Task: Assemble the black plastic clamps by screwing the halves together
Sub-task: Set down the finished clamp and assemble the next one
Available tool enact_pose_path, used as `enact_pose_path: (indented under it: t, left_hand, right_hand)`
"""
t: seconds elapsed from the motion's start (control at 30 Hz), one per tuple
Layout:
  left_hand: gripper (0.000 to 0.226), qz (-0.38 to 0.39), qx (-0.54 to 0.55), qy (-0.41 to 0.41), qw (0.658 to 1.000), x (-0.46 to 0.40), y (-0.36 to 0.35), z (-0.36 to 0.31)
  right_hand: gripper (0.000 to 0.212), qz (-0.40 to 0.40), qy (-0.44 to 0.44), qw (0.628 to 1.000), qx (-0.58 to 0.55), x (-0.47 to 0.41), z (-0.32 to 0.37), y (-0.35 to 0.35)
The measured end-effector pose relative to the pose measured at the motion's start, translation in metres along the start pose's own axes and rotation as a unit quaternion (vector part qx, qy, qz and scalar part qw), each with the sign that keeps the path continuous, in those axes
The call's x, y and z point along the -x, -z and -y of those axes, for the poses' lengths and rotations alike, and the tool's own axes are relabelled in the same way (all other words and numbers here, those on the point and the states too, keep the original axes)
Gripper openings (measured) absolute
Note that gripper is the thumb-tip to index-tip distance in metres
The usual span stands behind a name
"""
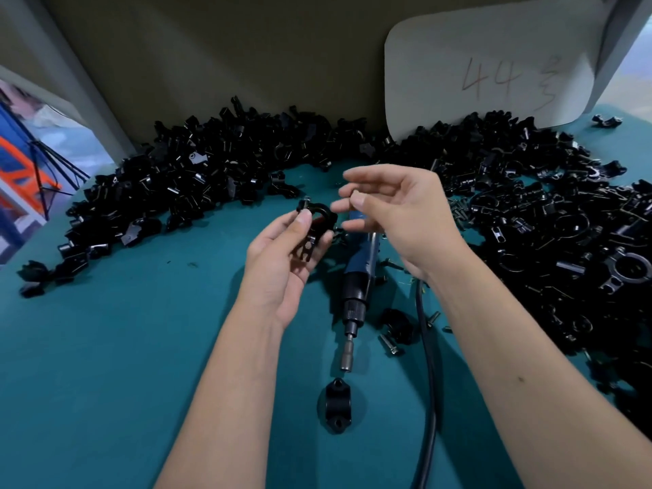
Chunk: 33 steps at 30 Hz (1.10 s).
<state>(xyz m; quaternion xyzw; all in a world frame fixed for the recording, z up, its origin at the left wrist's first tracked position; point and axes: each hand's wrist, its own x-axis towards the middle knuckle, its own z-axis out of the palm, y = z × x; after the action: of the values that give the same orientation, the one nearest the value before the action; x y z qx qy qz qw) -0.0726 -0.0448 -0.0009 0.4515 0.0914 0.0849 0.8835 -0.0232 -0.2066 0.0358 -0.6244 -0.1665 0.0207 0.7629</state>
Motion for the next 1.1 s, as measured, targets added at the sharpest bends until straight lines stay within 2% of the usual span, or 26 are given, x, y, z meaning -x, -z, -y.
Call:
enact_pose_path:
  t: [0.2,0.37,0.5,0.67,0.83,1.1]
  left_hand:
    - [0.03,0.041,0.021,0.026,0.999,0.002,-0.002,0.001]
    - [0.044,0.049,0.019,0.033,0.998,0.003,-0.006,0.002]
    - [0.045,0.052,0.015,0.041,0.998,0.005,-0.009,0.003]
    - [0.037,0.042,0.013,0.046,0.998,0.006,-0.008,0.002]
    - [0.042,0.04,0.011,0.048,0.998,0.007,-0.009,0.001]
    - [0.029,0.057,0.019,0.057,0.997,0.007,-0.01,0.003]
  right_hand:
    - [0.01,-0.056,-0.005,0.998,-0.034,0.001,-0.007,-0.001]
    - [0.009,-0.062,0.003,0.994,-0.095,0.002,-0.01,-0.006]
    - [0.009,-0.044,-0.005,0.994,-0.097,0.004,-0.011,-0.01]
    - [0.008,-0.044,-0.003,0.998,-0.049,0.002,-0.01,-0.006]
    - [0.005,-0.033,-0.026,0.997,-0.065,0.002,-0.012,-0.003]
    - [0.007,-0.051,-0.036,0.997,-0.041,0.002,-0.017,-0.007]
